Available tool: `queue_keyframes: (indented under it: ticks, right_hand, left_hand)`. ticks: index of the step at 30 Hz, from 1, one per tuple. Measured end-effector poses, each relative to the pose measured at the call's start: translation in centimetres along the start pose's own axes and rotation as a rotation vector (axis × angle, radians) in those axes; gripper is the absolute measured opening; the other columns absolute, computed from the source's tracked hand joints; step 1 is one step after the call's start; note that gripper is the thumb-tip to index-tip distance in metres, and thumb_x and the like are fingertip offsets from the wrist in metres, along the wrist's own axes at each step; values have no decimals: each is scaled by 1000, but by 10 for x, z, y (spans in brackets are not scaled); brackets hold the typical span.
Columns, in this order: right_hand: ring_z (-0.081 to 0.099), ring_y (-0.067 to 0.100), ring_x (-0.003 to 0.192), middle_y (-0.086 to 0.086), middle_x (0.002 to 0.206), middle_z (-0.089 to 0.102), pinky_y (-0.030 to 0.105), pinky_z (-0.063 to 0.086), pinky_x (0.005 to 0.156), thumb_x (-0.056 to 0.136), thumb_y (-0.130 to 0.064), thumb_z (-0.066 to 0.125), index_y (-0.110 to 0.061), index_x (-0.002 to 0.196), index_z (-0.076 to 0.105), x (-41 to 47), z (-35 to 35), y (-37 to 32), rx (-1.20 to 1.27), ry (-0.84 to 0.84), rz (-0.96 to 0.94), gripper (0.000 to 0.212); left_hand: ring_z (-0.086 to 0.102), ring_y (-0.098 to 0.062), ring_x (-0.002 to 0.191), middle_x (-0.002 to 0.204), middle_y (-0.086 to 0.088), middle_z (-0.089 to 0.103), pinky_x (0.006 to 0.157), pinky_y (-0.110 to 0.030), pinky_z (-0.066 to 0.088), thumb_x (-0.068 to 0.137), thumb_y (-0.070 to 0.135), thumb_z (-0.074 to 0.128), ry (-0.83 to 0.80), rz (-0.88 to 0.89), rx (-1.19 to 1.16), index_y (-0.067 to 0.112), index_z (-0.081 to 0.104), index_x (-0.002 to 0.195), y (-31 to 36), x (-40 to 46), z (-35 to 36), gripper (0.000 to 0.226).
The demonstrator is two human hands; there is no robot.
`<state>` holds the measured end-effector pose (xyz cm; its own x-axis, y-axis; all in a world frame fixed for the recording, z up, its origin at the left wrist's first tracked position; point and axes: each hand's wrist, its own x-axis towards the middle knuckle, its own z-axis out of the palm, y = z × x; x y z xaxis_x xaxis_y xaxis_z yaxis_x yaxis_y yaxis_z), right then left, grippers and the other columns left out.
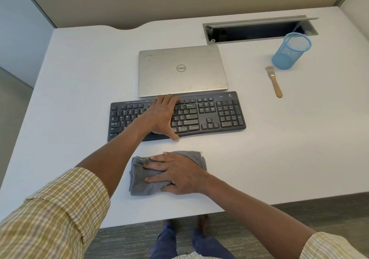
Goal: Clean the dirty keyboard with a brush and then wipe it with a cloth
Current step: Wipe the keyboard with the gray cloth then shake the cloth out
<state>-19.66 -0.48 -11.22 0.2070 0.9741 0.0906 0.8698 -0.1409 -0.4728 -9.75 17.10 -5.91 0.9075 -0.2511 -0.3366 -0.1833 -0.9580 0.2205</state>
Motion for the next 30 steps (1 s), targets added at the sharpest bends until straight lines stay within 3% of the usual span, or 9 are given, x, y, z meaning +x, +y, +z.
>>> queue_keyframes:
  ticks: [18, 25, 28, 30]
  right_hand:
    - [25, 21, 147, -4, 155, 39, 47, 27, 116, 93, -42, 62, -31, 135, 59, -1, 3, 1, 7, 20, -4, 44]
    - [26, 21, 147, -4, 155, 38, 45, 26, 116, 93, -43, 60, -32, 136, 58, -2, 5, 2, -9, 31, -16, 44]
    - [24, 20, 148, -4, 157, 36, 45, 25, 117, 94, -42, 59, -32, 139, 55, -2, 5, 2, -11, 19, 0, 46]
    - [22, 20, 149, -3, 158, 33, 45, 25, 118, 95, -40, 57, -31, 142, 51, -3, 5, 2, -14, 17, 4, 48]
  left_hand:
    - [19, -31, 149, 163, -8, 22, 123, -48, 19, 50, 74, 87, -2, 1, -36, 15, 13, 157, 16, 6, -3, 143]
    - [7, -32, 155, 169, -7, 8, 126, -51, 11, 48, 77, 85, -16, -1, -74, 19, -5, 161, 17, 6, -4, 156]
    - [4, -26, 157, 170, -7, 12, 126, -50, 14, 56, 73, 84, 66, -57, -227, 21, 0, 162, 20, -6, -8, 145]
    - [14, -25, 155, 168, -7, 19, 124, -50, 23, 67, 73, 78, 178, -151, -388, 21, 10, 162, 17, -22, -7, 127]
